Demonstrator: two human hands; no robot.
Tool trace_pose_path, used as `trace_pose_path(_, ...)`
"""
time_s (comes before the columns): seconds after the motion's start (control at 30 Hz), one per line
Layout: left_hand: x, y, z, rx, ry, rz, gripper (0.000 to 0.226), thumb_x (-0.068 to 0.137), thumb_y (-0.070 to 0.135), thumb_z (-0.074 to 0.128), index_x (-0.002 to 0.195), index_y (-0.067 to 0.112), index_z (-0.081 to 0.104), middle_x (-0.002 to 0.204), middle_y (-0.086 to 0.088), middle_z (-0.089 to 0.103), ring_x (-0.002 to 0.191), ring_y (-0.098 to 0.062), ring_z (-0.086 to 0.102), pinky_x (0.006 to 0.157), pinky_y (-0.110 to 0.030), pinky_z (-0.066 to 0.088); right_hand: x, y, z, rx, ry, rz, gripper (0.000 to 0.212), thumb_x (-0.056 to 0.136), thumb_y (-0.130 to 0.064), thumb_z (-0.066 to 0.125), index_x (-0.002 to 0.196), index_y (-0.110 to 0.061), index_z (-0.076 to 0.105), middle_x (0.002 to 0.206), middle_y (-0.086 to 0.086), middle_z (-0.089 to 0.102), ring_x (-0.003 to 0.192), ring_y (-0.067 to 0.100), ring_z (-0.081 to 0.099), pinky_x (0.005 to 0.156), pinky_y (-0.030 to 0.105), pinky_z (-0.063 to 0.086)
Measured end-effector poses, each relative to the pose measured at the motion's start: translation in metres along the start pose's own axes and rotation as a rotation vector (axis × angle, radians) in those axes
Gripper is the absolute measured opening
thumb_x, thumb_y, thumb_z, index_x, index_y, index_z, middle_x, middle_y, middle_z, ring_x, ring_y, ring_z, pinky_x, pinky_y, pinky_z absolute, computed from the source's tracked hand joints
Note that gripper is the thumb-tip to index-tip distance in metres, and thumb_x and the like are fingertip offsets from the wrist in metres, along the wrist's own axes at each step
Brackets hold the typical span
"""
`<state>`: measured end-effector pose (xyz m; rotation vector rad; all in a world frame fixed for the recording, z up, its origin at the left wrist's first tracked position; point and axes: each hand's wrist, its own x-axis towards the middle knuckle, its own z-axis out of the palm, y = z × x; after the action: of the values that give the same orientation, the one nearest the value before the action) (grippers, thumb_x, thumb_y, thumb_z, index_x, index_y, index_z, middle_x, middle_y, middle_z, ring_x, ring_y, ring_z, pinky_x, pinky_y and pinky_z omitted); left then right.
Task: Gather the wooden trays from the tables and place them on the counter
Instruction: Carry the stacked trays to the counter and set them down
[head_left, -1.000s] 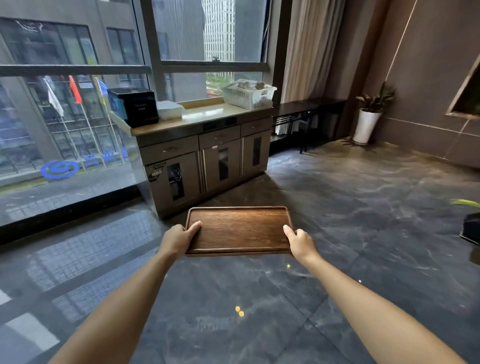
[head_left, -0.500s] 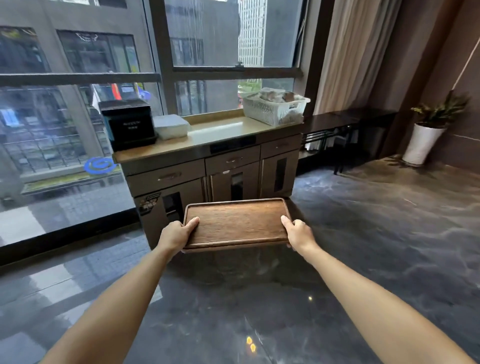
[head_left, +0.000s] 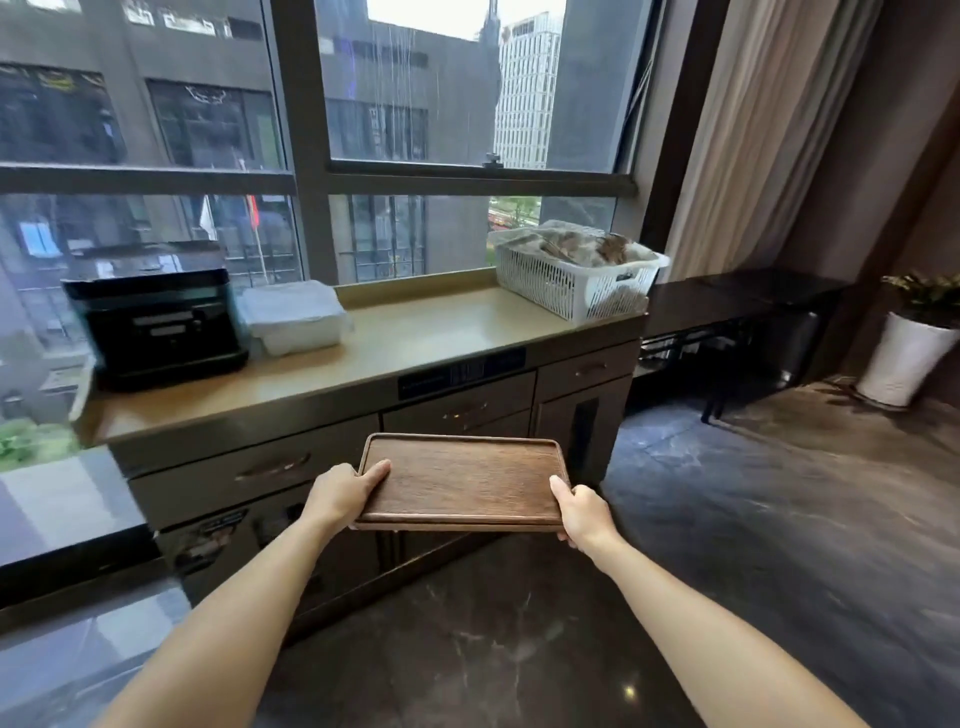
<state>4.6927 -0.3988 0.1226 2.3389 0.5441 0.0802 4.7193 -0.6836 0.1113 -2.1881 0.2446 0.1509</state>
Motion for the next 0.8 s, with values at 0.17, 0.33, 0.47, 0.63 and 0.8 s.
trace_pose_path(0.17,0.116,0.049,0.023,-0.008,0.011,-0.017,0.052,0.086,0.054,0.047,0.055,0.013,0.045,0.084,-0.015,0.065,0.086,-0.033,0.059,0.071,-0.034,0.038,0.13,-0.036,-0.007,-0.023,-0.023,-0.017,0.044,0.092,-0.048,0.035,0.091,-0.009,0.053,0.074,0.005,0.057,0.05,0.016,0.054,0.046,0.027,0.042)
trace_pose_path(0.33,0.223,0.08,0.068,-0.03,0.036,-0.075,0.051,0.087,0.053,0.048,0.055,0.013,0.044,0.079,-0.012,0.061,0.089,-0.034,0.06,0.069,-0.033,0.036,0.268,-0.052,-0.001,-0.049,-0.077,-0.046,0.043,0.093,-0.048,0.035,0.09,-0.009,0.053,0.069,0.0,0.054,0.052,0.016,0.055,0.047,0.027,0.042)
trace_pose_path(0.47,0.303,0.107,0.093,-0.01,0.078,-0.13,0.054,0.088,0.054,0.045,0.066,0.005,0.055,0.095,-0.021,0.067,0.096,-0.036,0.06,0.072,-0.035,0.036,0.376,-0.075,0.005,-0.062,-0.147,-0.09,0.043,0.093,-0.048,0.036,0.09,-0.009,0.053,0.068,0.002,0.055,0.052,0.016,0.055,0.051,0.029,0.043)
trace_pose_path(0.63,0.385,0.136,0.098,-0.045,0.113,-0.193,0.052,0.088,0.052,0.046,0.056,0.011,0.049,0.077,-0.018,0.063,0.087,-0.037,0.062,0.067,-0.034,0.038,0.482,-0.121,0.009,-0.086,-0.207,-0.163,0.04,0.091,-0.048,0.038,0.072,-0.014,0.048,0.067,0.002,0.054,0.048,0.018,0.056,0.047,0.03,0.041)
trace_pose_path(0.8,0.465,0.14,0.096,-0.028,0.16,-0.271,0.052,0.09,0.051,0.043,0.079,0.002,0.058,0.1,-0.025,0.067,0.096,-0.036,0.06,0.078,-0.036,0.041,0.569,-0.166,0.039,-0.147,-0.265,-0.229,0.041,0.089,-0.05,0.038,0.07,-0.015,0.045,0.06,0.005,0.054,0.06,0.029,0.061,0.055,0.035,0.043)
